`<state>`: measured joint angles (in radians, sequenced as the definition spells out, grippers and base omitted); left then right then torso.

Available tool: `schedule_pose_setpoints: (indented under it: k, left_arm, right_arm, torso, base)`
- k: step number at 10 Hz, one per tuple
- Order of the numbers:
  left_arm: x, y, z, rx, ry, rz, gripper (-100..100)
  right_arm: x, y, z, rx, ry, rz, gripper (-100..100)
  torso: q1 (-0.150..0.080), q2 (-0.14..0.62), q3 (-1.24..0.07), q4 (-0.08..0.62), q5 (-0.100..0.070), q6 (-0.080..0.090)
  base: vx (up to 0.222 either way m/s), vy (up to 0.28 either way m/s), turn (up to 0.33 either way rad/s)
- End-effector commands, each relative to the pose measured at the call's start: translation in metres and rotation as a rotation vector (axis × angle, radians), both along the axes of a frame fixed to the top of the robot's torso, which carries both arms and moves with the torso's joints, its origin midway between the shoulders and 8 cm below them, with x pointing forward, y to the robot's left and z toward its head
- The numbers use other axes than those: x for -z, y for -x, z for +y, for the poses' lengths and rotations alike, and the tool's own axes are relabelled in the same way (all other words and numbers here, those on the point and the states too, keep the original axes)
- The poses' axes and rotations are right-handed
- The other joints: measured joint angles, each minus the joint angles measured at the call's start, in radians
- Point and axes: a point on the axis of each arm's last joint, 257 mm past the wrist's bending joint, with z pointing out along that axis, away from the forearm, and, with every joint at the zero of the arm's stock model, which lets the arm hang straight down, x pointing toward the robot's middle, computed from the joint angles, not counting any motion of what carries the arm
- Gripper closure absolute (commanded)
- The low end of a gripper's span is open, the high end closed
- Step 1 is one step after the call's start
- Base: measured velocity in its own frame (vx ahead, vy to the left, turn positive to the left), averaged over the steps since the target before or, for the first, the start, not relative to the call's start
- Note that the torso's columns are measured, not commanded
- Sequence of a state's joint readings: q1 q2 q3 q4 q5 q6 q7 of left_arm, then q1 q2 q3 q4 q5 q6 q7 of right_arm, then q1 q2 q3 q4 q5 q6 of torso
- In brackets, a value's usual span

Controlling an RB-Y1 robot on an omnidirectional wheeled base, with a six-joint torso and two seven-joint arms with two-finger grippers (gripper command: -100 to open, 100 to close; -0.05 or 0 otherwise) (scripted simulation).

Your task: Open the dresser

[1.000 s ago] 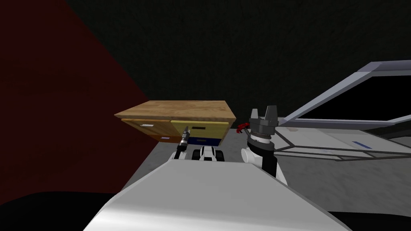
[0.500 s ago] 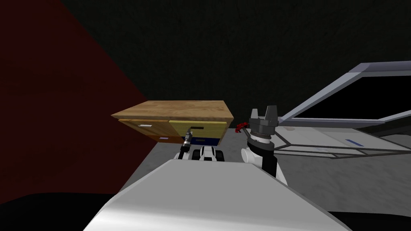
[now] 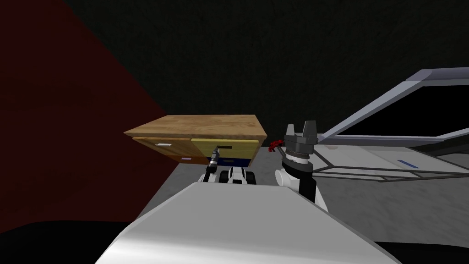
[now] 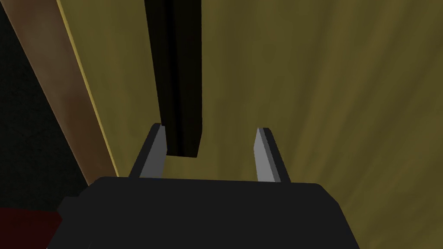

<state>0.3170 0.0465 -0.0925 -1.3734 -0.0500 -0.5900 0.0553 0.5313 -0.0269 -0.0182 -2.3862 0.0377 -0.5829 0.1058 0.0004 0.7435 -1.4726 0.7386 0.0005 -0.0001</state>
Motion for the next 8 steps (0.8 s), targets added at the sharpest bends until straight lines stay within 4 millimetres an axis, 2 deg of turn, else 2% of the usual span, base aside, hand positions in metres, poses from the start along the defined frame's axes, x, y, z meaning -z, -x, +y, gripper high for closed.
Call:
schedule_pose_setpoints:
  k: [1, 4, 5, 8]
  left_arm:
    - [-0.0080, -0.0018, -0.0011, 0.005, 0.000, -0.014, 100]
    - [-0.0067, -0.0004, -0.0018, 0.009, -0.001, 0.002, 100]
    - [-0.0134, -0.0024, -0.0012, 0.008, 0.000, -0.018, 100]
    - [-0.0061, 0.0062, -0.0024, 0.014, -0.001, 0.006, 100]
  right_arm:
    - [0.0000, 0.0000, 0.0000, 0.000, 0.000, 0.000, 0]
    - [0.0000, -0.0001, 0.0000, 0.000, 0.000, 0.000, 0]
    - [0.0000, -0.0001, 0.0000, 0.000, 0.000, 0.000, 0]
    - [0.0000, 0.0000, 0.0000, 0.000, 0.000, 0.000, 0]
  torso:
    - [0.002, -0.007, -0.002, -0.006, 0.003, 0.001]
    - [0.000, -0.007, -0.004, -0.005, 0.002, 0.002]
    - [0.001, -0.009, -0.005, -0.005, 0.002, 0.001]
    - [0.002, -0.006, -0.003, -0.004, 0.002, 0.000]
  base:
    - [-0.128, -0.004, 0.024]
    - [-0.184, -0.002, 0.014]
    - [-0.087, 0.004, 0.000]
    - [-0.173, 0.004, 0.017]
